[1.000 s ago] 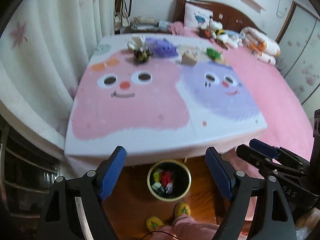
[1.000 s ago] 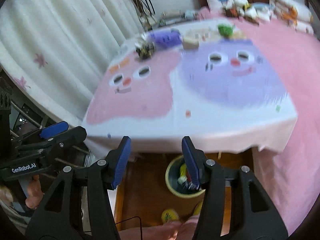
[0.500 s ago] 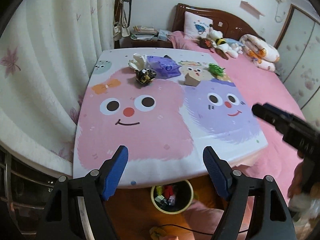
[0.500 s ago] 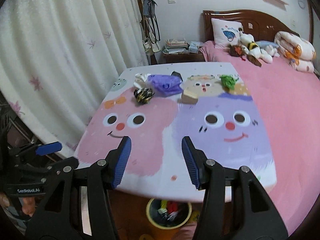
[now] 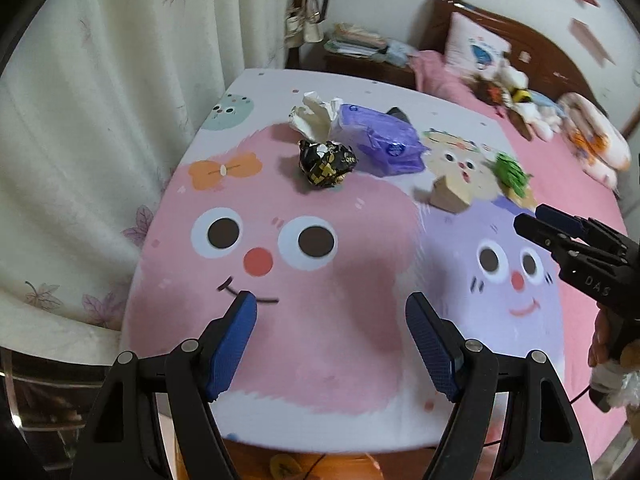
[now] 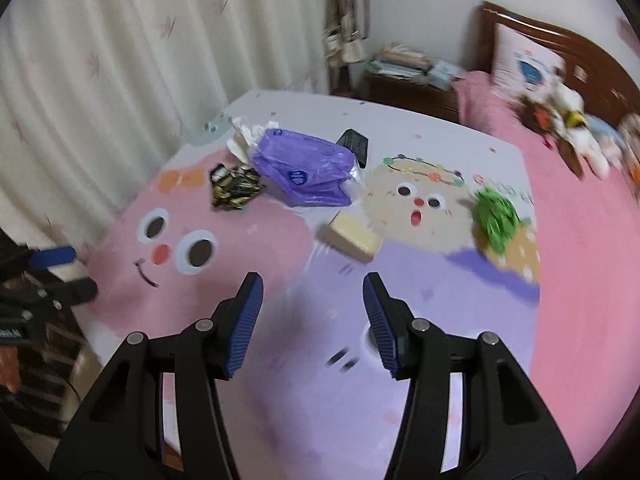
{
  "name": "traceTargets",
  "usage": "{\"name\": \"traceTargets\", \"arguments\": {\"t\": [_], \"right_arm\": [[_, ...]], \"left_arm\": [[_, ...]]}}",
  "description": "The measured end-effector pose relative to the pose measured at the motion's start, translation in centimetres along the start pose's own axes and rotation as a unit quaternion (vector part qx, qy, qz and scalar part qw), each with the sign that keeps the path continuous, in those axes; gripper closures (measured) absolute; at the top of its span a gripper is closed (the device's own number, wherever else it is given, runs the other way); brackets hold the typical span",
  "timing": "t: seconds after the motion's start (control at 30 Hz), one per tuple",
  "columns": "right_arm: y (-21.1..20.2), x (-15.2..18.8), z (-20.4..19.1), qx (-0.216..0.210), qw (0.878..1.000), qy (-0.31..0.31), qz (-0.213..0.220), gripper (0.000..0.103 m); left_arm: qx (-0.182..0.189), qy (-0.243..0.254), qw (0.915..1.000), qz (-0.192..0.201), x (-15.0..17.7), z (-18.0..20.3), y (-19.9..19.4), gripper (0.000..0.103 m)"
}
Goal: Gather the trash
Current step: 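Raise both tools from the bin back toward the table, then grasp the black-and-gold wrapper with the left tool while the right tool grasps the cream box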
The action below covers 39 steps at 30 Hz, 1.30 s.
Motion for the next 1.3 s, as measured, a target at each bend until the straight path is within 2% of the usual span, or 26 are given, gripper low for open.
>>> {"name": "traceTargets", "arguments": {"t": [0.23, 0.4, 0.43, 0.5, 0.53, 0.67, 0.87, 1.13, 1.3], "right_arm": [[9.4, -2.3, 2.8, -0.038, 0.992, -0.097, -0.064, 0.054], [13.7, -2.2, 2.9, -0.046, 0.982, -0.152, -0.103, 0.054], [14.2, -2.1, 2.8, -0.049, 0.98, -0.163, -0.106, 0.057], [15.2, -2.1, 2.8, -0.056, 0.976, -0.177, -0.11, 0.074], [15.7, -2.1, 2.9, -0.068, 0.975, -0.174, -0.118, 0.081], [16.6, -2.6, 3.6, -0.102, 0.977, -0.15, -0.116, 0.081], [17.0, -3.5, 4.2, -0.127, 0.98, -0.105, -0.109, 0.081], [17.2, -4.7, 4.8, -0.153, 0.981, -0.068, -0.097, 0.081], [16.8, -4.6, 4.8, -0.158, 0.981, -0.053, -0.095, 0.081]], "left_arm": [[-0.032, -0.046, 0.998, -0.031, -3.4, 1.5, 5.3, 0.025], [-0.054, -0.057, 0.9959, -0.043, -5.3, 1.8, 8.0, 0.025], [-0.057, -0.059, 0.9956, -0.044, -5.5, 1.7, 8.2, 0.025], [-0.063, -0.062, 0.995, -0.048, -6.6, 1.8, 9.4, 0.025], [-0.064, -0.062, 0.9949, -0.048, -7.0, 1.7, 9.7, 0.025], [-0.066, -0.055, 0.995, -0.051, -9.2, 2.4, 11.9, 0.025], [-0.074, -0.026, 0.995, -0.062, -12.7, 3.4, 15.3, 0.025], [-0.075, 0.006, 0.9918, -0.103, -16.4, 3.2, 20.5, 0.025], [-0.067, 0.005, 0.9899, -0.125, -17.5, 3.2, 22.8, 0.025]]}}
Point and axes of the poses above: each gripper's, at about its wrist camera, not at the fingertips, and y roughly the way its jaws point, z to its right, x to its underside, the point moved 2 cm from there along y, roughly the way its jaws point, and after that the axes turned 5 degrees about -y, right-handed, at the moved point
